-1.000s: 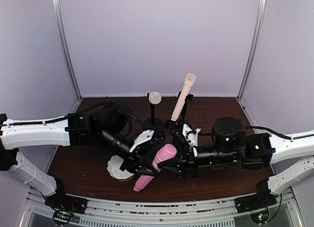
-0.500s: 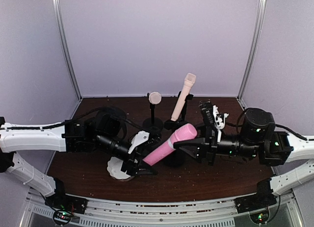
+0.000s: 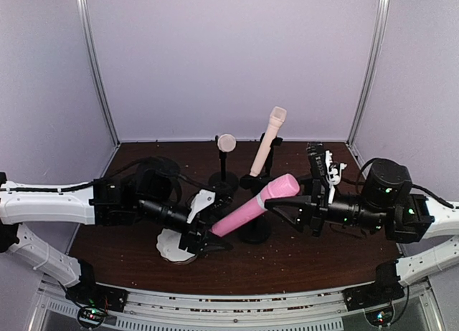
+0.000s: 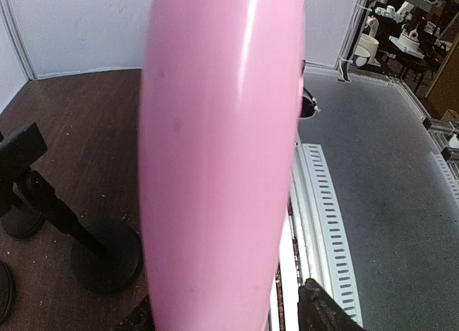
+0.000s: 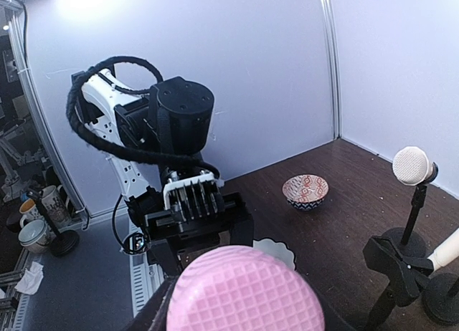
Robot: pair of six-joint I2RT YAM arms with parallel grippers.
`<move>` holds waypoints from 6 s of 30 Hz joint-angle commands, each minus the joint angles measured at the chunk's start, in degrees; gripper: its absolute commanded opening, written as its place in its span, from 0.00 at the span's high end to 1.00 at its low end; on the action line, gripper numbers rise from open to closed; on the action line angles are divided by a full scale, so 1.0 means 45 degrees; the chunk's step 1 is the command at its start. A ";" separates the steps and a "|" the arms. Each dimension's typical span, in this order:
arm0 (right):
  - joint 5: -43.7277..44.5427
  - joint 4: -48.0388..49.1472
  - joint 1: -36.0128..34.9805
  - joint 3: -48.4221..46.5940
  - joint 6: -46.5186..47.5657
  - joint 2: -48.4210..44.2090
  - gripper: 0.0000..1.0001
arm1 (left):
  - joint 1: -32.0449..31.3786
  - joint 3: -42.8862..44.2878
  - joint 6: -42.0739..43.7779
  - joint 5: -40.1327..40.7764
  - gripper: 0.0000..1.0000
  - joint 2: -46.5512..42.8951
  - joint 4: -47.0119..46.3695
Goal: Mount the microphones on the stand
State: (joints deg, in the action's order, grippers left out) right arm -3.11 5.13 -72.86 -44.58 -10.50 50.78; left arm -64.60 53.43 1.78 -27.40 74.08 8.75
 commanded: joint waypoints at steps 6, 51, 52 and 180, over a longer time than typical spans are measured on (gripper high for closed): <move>-0.0130 0.0302 0.0078 0.0088 -0.0166 0.0005 0.72 | 0.0019 -0.0110 0.0100 0.0156 0.55 -0.0512 -0.1104; -0.1309 -0.2021 0.4583 -0.0990 0.0759 0.3949 0.26 | 0.3298 0.0395 -0.1934 0.1165 1.00 -0.1514 -0.2208; -0.1318 -0.2016 0.4586 -0.1168 0.0811 0.4132 0.26 | 0.3295 0.0516 -0.2019 0.1220 1.00 -0.1443 -0.2068; -0.2030 -0.0618 0.4135 0.0470 0.2616 0.3319 0.75 | 0.3476 -0.1500 0.1789 0.0823 1.00 0.1459 -0.6586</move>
State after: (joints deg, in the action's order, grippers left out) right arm -10.52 -3.62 -54.59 -44.38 1.28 66.13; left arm -49.43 48.88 7.20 -22.39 79.18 -10.15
